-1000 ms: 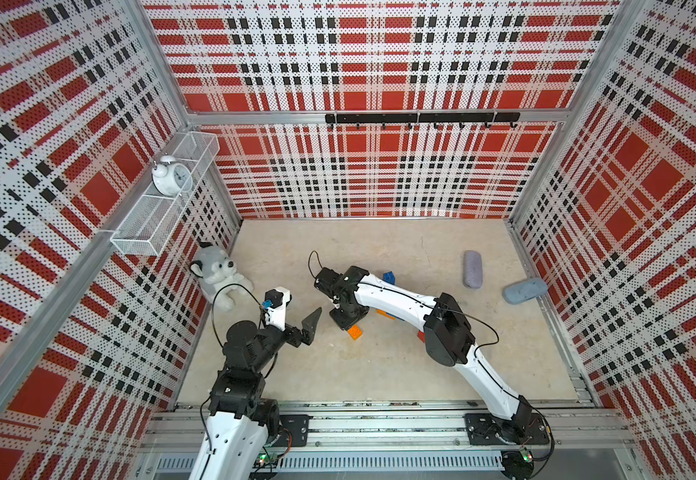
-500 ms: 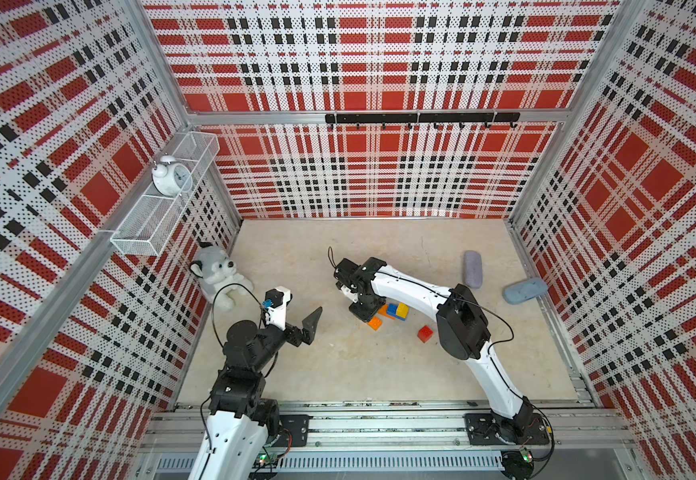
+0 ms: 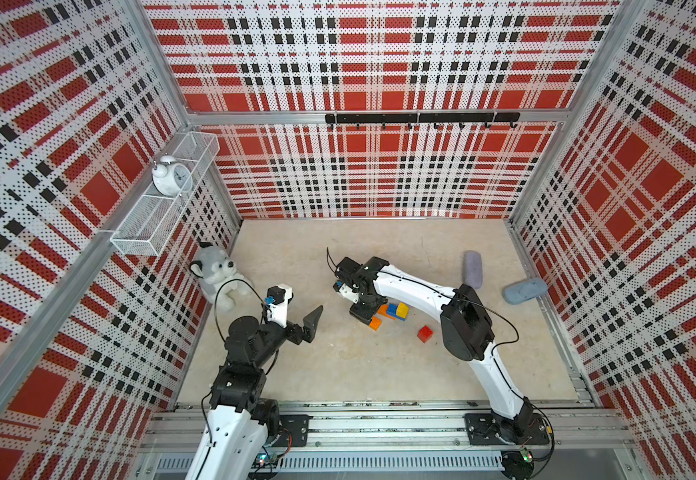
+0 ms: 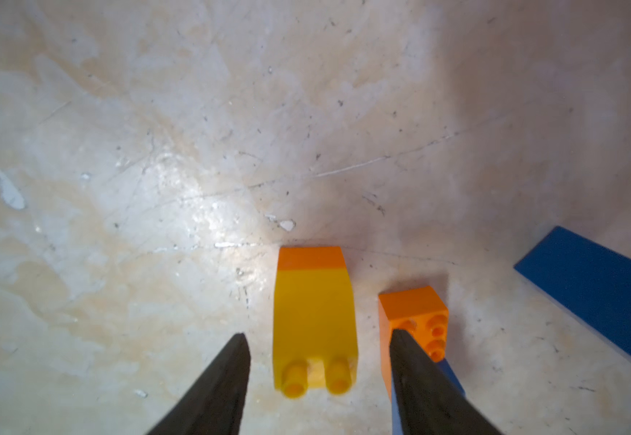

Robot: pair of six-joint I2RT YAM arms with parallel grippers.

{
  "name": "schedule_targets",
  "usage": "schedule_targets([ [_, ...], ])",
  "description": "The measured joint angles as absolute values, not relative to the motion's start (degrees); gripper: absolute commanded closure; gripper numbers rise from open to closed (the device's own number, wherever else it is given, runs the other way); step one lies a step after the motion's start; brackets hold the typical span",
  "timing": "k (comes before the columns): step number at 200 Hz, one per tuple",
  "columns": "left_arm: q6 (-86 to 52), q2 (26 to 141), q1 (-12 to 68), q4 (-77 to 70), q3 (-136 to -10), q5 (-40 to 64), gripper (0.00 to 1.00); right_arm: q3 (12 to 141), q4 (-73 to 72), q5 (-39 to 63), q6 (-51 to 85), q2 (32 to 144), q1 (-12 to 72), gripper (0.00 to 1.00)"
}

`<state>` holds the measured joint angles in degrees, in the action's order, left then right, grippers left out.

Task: Assemble a fork with lego
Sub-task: Assemble the lego brick with the lego brick.

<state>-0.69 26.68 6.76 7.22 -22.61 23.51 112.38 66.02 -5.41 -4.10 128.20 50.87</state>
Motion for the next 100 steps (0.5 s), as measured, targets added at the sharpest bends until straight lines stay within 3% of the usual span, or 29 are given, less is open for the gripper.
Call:
schedule_targets([
  [50, 0.27, 27.83, 7.05, 6.87, -23.83, 23.55, 0.02, 101.91, 63.44, -5.78, -4.86, 119.31, 51.83, 0.24],
  [100, 0.27, 28.08, 7.42, 6.87, -23.83, 23.51, 0.02, 97.43, 59.35, -7.97, -5.32, 119.31, 53.43, 0.25],
])
